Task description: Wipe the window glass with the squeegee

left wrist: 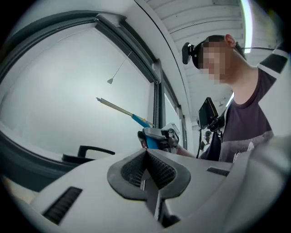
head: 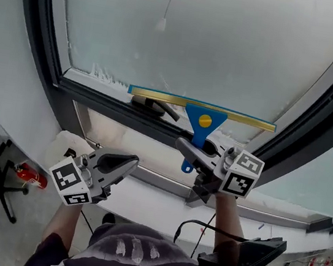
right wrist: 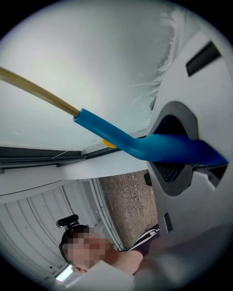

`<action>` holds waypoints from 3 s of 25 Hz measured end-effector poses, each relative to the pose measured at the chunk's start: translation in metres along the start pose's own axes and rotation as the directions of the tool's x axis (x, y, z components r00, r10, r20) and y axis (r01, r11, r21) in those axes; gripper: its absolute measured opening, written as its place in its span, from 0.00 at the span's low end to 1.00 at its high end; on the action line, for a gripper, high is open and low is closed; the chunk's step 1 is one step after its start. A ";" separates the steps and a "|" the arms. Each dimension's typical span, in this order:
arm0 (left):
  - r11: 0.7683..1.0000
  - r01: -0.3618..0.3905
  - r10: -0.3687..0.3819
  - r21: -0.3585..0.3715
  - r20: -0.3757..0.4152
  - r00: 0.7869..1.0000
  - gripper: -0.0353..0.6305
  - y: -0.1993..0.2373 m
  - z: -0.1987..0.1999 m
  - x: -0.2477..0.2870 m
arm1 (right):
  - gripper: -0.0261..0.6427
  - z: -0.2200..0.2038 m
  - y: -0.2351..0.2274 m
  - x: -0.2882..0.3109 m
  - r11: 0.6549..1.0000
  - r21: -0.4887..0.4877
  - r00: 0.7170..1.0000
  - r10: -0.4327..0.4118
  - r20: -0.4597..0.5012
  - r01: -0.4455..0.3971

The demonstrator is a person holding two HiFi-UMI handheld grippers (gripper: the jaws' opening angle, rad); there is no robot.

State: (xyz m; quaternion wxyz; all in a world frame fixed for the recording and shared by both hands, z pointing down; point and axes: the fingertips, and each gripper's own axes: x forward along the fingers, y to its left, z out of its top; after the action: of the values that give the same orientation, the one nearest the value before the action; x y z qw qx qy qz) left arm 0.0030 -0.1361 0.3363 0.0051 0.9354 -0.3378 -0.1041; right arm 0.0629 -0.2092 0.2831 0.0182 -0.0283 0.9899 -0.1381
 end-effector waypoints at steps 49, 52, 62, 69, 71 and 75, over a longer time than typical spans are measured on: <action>0.955 0.248 -0.267 -0.160 -0.109 0.957 0.06 0.011 -0.056 0.050 | 0.17 0.316 -0.047 -0.010 0.981 -0.185 0.991 -0.027 0.132 0.051; 0.957 0.243 -0.260 -0.155 -0.100 0.960 0.06 0.015 -0.061 0.053 | 0.17 0.311 -0.051 -0.012 0.984 -0.170 0.991 -0.022 0.129 0.044; 0.950 0.262 -0.281 -0.168 -0.106 0.954 0.06 0.014 -0.067 0.056 | 0.17 0.303 -0.053 -0.013 0.990 -0.126 0.992 -0.048 0.117 0.063; 0.949 0.258 -0.280 -0.182 -0.108 0.954 0.06 0.011 -0.063 0.056 | 0.17 0.302 -0.054 -0.013 0.991 -0.108 0.990 -0.066 0.126 0.080; 0.948 0.255 -0.280 -0.192 -0.112 0.954 0.06 0.009 -0.062 0.055 | 0.17 0.301 -0.052 -0.012 0.992 -0.101 0.989 -0.063 0.131 0.077; 0.946 0.250 -0.277 -0.205 -0.111 0.955 0.06 0.007 -0.060 0.051 | 0.17 0.298 -0.049 -0.012 0.992 -0.097 0.989 -0.064 0.135 0.078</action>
State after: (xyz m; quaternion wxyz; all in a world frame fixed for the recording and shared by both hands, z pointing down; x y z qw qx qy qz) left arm 0.0486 -0.1776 0.3856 0.1033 0.9724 -0.1969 -0.0703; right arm 0.0905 -0.3371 0.0107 0.0772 -0.0736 0.9906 -0.0855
